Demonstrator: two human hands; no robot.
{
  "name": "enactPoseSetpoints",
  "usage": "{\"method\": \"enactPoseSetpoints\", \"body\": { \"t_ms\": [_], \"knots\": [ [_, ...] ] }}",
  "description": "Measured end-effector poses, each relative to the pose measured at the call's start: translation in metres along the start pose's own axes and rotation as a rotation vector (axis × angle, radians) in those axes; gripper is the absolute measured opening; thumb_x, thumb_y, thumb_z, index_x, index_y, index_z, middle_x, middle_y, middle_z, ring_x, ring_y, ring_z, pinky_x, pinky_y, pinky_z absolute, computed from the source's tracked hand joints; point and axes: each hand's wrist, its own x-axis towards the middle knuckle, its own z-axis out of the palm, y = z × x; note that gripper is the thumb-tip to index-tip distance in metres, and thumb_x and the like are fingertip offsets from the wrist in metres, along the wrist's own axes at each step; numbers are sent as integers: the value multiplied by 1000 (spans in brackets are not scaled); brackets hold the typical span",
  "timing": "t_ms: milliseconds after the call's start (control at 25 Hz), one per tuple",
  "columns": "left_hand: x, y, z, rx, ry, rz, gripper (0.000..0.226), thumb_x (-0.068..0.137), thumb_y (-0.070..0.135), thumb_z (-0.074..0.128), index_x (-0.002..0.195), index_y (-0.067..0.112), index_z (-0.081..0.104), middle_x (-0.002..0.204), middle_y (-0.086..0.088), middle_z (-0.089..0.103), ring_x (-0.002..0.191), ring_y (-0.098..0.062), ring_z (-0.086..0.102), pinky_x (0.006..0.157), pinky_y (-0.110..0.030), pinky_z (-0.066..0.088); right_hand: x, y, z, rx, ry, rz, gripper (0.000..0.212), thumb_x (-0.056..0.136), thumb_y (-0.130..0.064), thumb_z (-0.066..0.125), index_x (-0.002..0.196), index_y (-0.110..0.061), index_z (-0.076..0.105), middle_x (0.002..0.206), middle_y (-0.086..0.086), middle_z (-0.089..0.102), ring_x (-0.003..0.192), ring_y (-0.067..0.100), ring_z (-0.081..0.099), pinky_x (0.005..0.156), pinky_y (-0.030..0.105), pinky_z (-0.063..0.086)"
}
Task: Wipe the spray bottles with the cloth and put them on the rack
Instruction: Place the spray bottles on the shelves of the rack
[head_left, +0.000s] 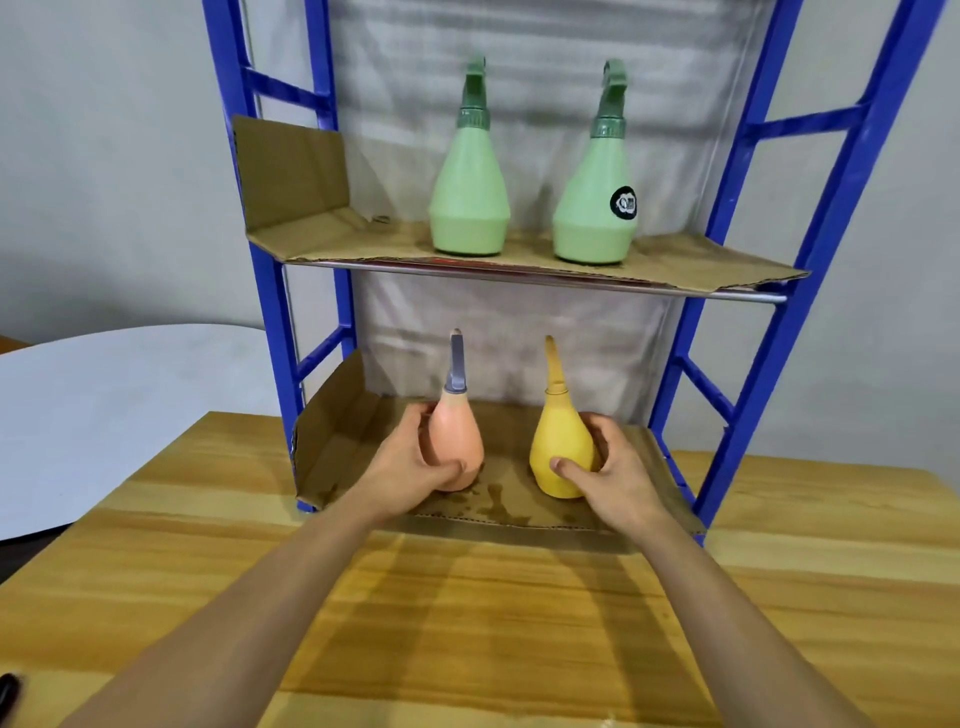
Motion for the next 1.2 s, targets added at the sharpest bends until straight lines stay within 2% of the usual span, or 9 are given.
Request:
{"method": "enactPoseSetpoints", "body": {
  "t_ms": [160, 320, 520, 880, 1200],
  "knots": [
    [-2, -5, 6, 76, 39, -13, 88, 83, 26, 83, 152, 28, 28, 146, 0, 41, 129, -20, 47, 102, -35, 46, -4, 8, -2, -105, 47, 31, 76, 81, -42, 81, 145, -33, 40, 134, -9, 52, 114, 11, 50, 95, 33, 48],
    [-8, -2, 16, 99, 163, -10, 104, 72, 39, 91, 153, 32, 26, 149, 0, 37, 131, -23, 47, 109, -47, 50, -10, 12, 2, -194, 90, 57, 87, 72, -60, 80, 144, -30, 39, 137, 0, 54, 121, 23, 56, 99, 47, 53],
    [-14, 0, 24, 72, 215, 13, 88, 81, 31, 86, 152, 26, 34, 146, 0, 48, 130, -24, 53, 105, -45, 51, -10, 9, 11, -159, 118, 82, 84, 79, -52, 78, 148, -27, 38, 141, 3, 53, 127, 26, 53, 103, 49, 50],
    [-12, -8, 23, 13, 169, 25, 87, 88, 21, 81, 157, 24, 28, 151, 2, 45, 133, -18, 48, 111, -43, 48, -2, 0, 23, -90, 135, 100, 79, 82, -46, 78, 147, -20, 40, 139, 7, 51, 128, 28, 52, 106, 47, 47],
    [-14, -8, 25, 26, 163, 28, 91, 90, 21, 79, 160, 24, 22, 157, 0, 39, 140, -22, 44, 116, -47, 44, -1, 0, 27, -74, 91, 110, 75, 87, -44, 74, 148, -23, 36, 140, 6, 51, 129, 29, 51, 107, 49, 46]
  ]
}}
